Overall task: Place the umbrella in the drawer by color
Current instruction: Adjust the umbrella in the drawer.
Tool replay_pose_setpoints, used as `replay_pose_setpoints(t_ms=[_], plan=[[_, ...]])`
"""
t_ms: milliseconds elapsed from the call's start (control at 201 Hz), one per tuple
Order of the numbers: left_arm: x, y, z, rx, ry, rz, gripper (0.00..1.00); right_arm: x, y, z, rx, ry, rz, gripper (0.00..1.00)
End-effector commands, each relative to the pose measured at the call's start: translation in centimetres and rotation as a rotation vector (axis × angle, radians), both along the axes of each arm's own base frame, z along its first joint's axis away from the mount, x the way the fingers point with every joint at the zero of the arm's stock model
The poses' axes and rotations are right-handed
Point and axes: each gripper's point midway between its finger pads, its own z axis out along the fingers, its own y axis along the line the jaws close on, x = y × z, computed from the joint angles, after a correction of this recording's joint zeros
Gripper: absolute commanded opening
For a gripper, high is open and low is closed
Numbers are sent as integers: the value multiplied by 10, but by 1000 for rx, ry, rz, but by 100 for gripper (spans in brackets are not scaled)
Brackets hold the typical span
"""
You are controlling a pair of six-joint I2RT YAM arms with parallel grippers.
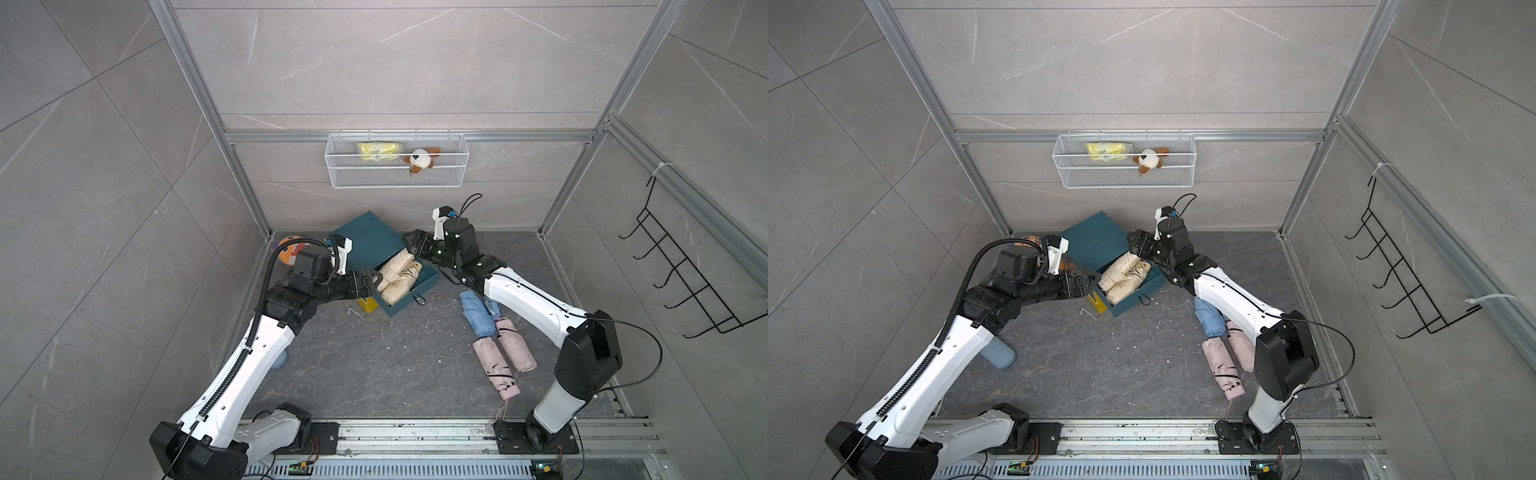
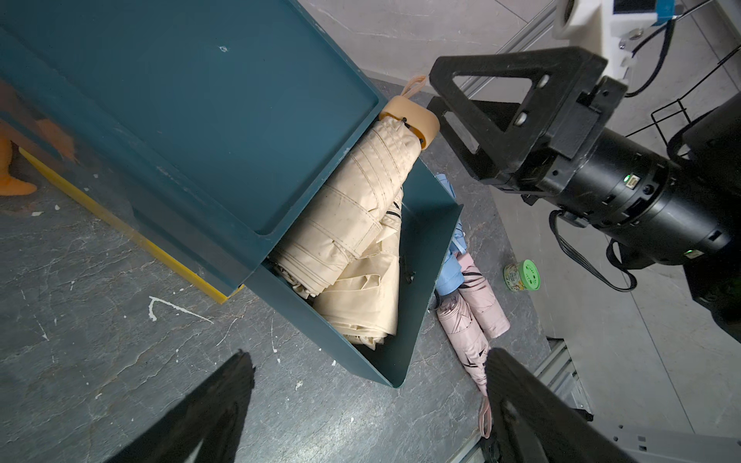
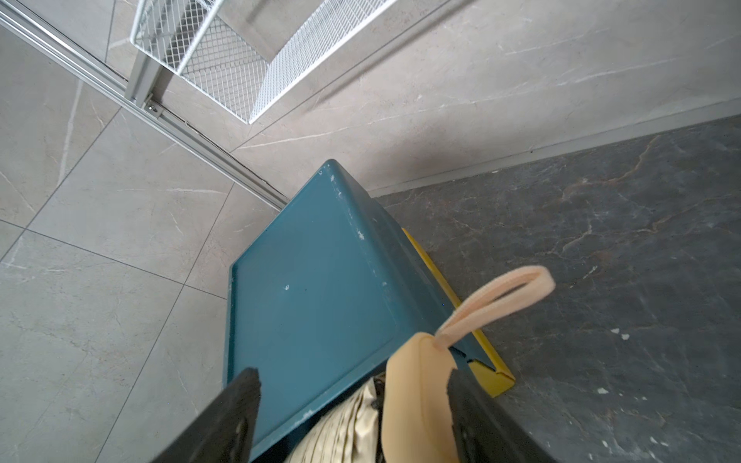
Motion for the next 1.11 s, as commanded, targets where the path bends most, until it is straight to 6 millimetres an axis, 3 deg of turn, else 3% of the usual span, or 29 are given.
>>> replay_pose_setpoints(t_ms=[0,483,876,1105], plan=[[2,0,5,-6,-23,0,93,-1,10,4,2,2,54,76],[4,0,0,-5,-14,9,93,-21,35,-14,9,48,134,74],[4,1,-1,-2,-10,18,93,-21,18,-3,-65,-5,83,74],[5,0,-1,-4,-10,14,93,-18,4,-9,-172,-12,43,75]])
